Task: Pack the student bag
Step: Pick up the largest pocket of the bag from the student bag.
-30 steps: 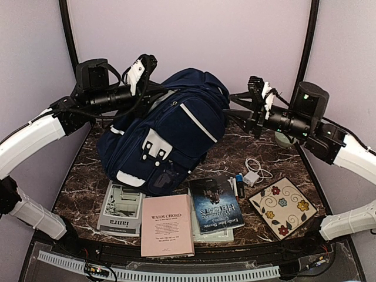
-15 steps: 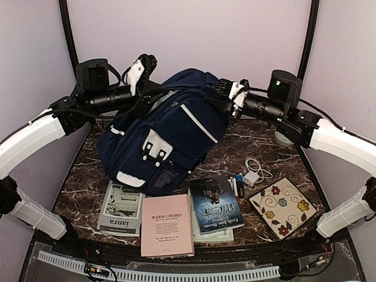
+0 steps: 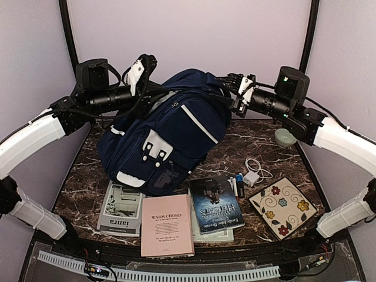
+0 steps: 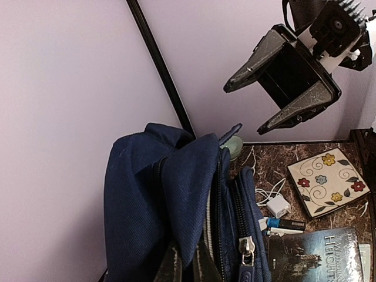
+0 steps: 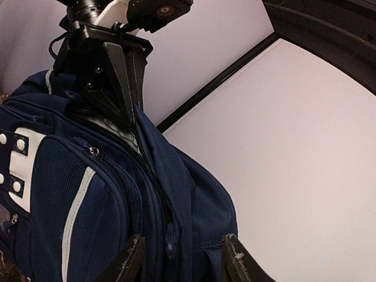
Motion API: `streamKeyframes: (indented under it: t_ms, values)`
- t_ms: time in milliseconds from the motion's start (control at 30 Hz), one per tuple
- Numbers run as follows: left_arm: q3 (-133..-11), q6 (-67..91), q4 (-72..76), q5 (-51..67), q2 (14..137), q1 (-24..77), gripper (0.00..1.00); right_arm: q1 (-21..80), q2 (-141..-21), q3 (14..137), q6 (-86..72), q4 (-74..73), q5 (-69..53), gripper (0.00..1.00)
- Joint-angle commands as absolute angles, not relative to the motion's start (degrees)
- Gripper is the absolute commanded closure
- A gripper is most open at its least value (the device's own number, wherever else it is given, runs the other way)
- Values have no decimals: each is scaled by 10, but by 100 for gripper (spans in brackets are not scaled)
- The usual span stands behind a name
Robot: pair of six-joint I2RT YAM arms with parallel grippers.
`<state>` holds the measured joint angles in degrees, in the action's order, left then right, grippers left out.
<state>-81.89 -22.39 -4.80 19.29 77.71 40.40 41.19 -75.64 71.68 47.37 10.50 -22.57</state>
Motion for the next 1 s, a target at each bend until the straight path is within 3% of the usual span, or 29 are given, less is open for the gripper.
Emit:
streamKeyframes:
  t_ms: [0,300,567,733,833,967]
  values:
    - [-827,-226,12,211,761,406,100,412,-764,739,471,110,-250,61]
    - [-828,-227,8,210,760,407,100,412,-797,769,494,90,-245,74]
    - [-829,-229,4,215,762,407,100,411,-803,765,505,76,-237,79]
    - [-830,-228,4,216,762,407,100,410,-805,765,504,75,-239,89]
    - [-829,-226,5,219,760,407,100,409,-806,769,504,66,-233,100]
    - [-825,-220,9,220,755,407,100,394,-792,762,464,77,-243,100]
